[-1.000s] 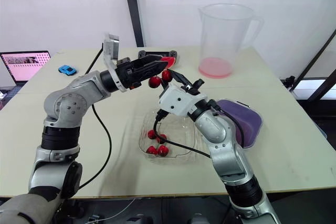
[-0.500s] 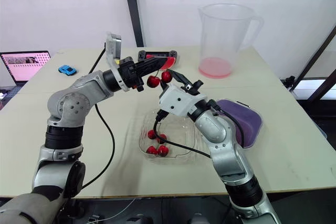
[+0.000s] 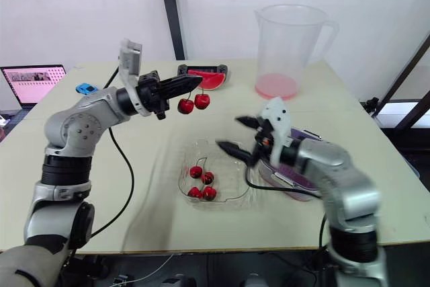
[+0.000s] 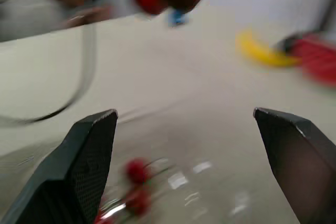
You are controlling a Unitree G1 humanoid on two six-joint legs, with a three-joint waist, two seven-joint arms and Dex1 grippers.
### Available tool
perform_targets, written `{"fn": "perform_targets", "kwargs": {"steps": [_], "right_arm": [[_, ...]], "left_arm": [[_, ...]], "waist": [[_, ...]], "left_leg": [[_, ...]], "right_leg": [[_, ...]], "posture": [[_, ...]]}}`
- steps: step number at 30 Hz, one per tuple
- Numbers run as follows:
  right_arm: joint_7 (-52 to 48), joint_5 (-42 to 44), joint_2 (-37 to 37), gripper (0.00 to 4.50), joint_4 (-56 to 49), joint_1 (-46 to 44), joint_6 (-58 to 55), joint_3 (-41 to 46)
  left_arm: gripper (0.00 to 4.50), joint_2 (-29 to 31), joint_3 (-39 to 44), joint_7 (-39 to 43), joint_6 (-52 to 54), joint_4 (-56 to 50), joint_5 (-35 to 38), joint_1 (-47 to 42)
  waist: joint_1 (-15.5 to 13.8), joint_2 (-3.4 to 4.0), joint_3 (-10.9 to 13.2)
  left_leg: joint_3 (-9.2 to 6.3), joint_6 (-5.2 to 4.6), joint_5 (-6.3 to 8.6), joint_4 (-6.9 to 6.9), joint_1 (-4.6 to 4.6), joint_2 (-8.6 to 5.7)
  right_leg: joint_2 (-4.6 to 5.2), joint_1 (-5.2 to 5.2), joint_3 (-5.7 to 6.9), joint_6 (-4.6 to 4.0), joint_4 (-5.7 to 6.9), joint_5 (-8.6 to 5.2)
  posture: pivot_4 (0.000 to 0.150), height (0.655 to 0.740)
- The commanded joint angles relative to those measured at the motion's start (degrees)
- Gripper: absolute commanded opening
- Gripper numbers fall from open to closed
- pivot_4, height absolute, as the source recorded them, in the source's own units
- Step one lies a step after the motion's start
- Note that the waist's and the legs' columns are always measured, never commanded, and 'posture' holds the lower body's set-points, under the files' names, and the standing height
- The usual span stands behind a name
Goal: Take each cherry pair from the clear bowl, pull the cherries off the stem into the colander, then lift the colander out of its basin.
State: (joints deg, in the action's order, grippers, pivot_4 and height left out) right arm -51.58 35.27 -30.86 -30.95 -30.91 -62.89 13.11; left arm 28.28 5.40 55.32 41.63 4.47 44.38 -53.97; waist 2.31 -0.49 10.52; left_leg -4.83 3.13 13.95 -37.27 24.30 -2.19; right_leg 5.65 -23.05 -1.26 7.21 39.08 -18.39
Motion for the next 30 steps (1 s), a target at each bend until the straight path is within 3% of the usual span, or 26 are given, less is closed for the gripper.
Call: {"fn": "perform_targets", "kwargs": {"steps": [1,7,19,22,26,30], "right_arm": [[-1.74,10.22,-3.48,4.45,1.65,-6.48,-6.51,4.77],[2.51,12.25,-1.49,4.45,7.39,-13.17,-4.70,1.23],[5.86,12.76,4.22,4.45,10.02,-15.02,2.11,-6.68],[7.28,12.44,4.76,3.60,10.25,-14.13,2.97,-7.25],[8.51,13.61,4.53,1.81,10.17,-13.63,3.26,-6.57],[8.27,15.36,3.13,1.81,9.87,-12.89,2.83,-5.39]], "left_arm": [[0.00,0.88,0.16,4.70,0.21,-1.42,1.61,-0.49],[0.00,-0.19,0.06,4.89,4.68,-6.05,4.98,1.24],[0.00,-4.46,0.66,-2.06,6.50,-9.98,6.48,2.87],[0.00,-5.13,0.58,-2.75,6.40,-10.16,6.44,2.68],[0.00,-5.14,0.42,-2.68,6.49,-10.28,6.55,2.79],[0.00,-4.64,0.31,-2.18,6.26,-10.02,6.40,3.08]], "waist": [[0.07,0.00,0.00],[0.23,0.00,0.00],[0.21,-0.01,0.00],[0.10,-0.01,0.00],[0.12,-0.01,0.00],[0.12,-0.01,0.00]], "left_leg": [[0.01,-0.19,0.11,0.00,-0.01,0.00],[0.02,-0.41,0.23,0.01,-0.15,0.00],[0.01,-0.15,0.08,-0.05,-0.12,0.01],[0.00,-0.14,0.08,-0.06,-0.12,0.01],[0.01,-0.14,0.08,-0.05,-0.12,0.00],[0.01,-0.14,0.08,-0.05,-0.12,0.00]], "right_leg": [[0.00,0.00,-0.01,0.00,0.00,0.00],[-0.02,0.09,-0.03,0.00,0.01,0.00],[0.00,0.07,-0.03,0.00,0.02,0.00],[0.00,0.08,-0.03,0.00,0.02,0.00],[0.00,0.08,-0.03,0.00,0.02,0.00],[0.00,0.07,-0.04,0.00,0.02,0.00]], "posture": [[0.150,0.7400],[0.150,0.7400],[0.150,0.7400],[0.150,0.7400],[0.150,0.7400],[0.150,0.7400]]}}
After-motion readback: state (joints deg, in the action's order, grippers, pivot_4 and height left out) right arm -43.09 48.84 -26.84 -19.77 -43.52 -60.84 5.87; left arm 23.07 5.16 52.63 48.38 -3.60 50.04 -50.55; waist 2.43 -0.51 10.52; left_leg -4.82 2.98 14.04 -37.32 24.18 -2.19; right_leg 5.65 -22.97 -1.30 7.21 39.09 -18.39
